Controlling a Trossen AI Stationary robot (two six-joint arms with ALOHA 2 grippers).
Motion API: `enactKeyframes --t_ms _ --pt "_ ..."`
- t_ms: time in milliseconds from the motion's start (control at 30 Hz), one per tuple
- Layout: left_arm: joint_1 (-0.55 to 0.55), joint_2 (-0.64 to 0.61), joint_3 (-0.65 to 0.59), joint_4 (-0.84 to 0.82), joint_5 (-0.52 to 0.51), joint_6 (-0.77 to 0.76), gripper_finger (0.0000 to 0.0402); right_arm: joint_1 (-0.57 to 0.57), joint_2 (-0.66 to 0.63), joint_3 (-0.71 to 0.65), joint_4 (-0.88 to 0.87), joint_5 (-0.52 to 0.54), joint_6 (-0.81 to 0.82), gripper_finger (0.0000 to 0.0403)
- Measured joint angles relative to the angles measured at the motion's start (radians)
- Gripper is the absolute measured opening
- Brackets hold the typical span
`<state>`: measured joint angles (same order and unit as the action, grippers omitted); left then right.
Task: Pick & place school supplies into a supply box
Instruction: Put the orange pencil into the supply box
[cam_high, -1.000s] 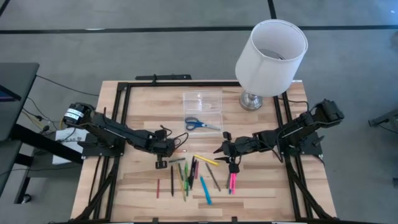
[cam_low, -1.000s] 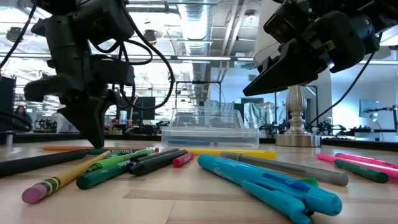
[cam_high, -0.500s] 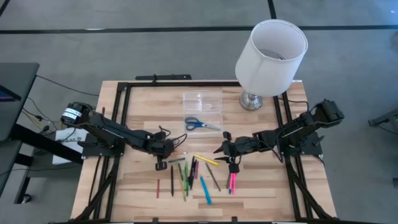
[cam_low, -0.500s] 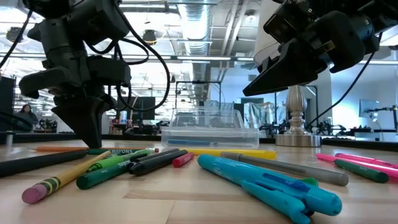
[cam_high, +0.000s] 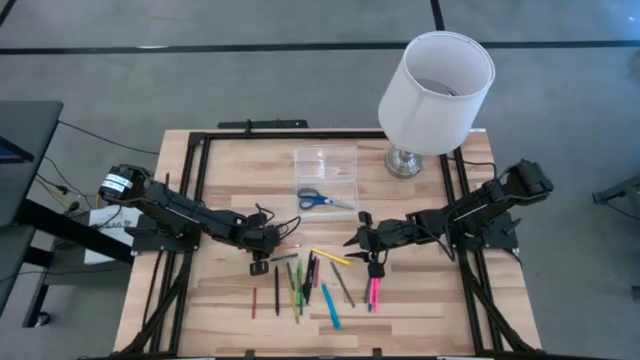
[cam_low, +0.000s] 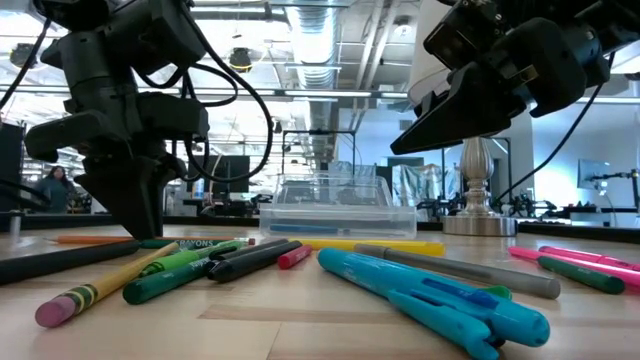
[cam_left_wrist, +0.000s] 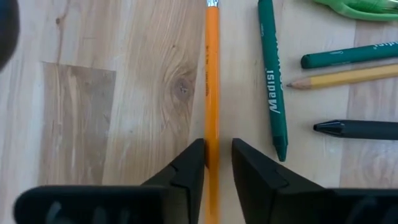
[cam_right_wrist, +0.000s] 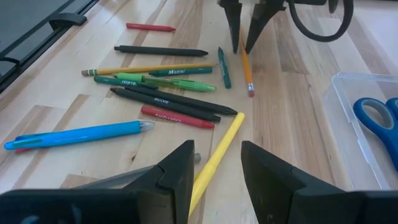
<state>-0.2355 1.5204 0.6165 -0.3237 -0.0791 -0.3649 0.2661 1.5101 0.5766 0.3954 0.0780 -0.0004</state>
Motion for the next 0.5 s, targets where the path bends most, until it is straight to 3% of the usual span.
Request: enactKeyframes --t_ms 267,500 --pt "0.0 0.0 0.0 -0.001 -0.019 0.002 0.0016 0.0 0.0 0.0 0.0 0.0 0.0 0.0127" --pt "-0.007 0.0 0.0 0.001 -0.058 0.032 0.0006 0.0 0.0 0.0 0.0 0.0 0.0 0.0127"
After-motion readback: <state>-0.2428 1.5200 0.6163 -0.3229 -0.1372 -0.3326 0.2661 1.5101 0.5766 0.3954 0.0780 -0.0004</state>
